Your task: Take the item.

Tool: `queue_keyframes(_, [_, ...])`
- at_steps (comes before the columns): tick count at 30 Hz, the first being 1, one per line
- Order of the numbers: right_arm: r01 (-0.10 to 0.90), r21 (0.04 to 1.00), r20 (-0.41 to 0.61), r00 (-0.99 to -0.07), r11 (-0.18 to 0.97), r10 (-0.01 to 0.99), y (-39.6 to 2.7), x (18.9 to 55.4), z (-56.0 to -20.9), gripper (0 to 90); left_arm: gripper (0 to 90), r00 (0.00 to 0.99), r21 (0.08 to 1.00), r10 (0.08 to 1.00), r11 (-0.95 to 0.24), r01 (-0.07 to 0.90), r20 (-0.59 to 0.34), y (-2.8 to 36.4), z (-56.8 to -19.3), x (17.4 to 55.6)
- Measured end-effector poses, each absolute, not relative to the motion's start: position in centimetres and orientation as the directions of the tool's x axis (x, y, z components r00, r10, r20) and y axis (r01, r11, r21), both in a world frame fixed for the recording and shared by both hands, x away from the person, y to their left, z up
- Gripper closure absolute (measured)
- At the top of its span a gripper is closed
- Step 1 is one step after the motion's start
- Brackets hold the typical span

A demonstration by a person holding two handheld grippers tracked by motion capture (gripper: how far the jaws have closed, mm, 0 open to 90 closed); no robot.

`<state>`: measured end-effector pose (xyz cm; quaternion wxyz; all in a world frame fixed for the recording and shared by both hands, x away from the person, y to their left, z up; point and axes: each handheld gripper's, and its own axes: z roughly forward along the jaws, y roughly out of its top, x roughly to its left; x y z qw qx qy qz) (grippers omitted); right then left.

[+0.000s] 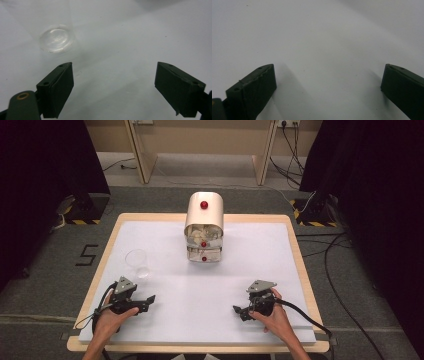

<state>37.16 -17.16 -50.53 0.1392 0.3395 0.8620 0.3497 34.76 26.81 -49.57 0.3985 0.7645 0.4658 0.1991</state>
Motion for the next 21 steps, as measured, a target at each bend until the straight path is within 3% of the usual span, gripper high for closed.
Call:
queue_keyframes(10, [0.484,0.698,-0.008,-0.732,0.528,0.681,-17.2,37.2,-50.5,0.5,16.0,0.555,0.845,0.831,-0.284,0.453,-0.019,24.3,-47.0,35.0])
queue_keyframes(21, [0.484,0.697,-0.008,-0.733,0.529,0.681,-17.2,37.2,-50.5,0.5,21.1,0.595,0.885,0.803,-0.247,0.394,-0.040,23.3,-44.8,35.4])
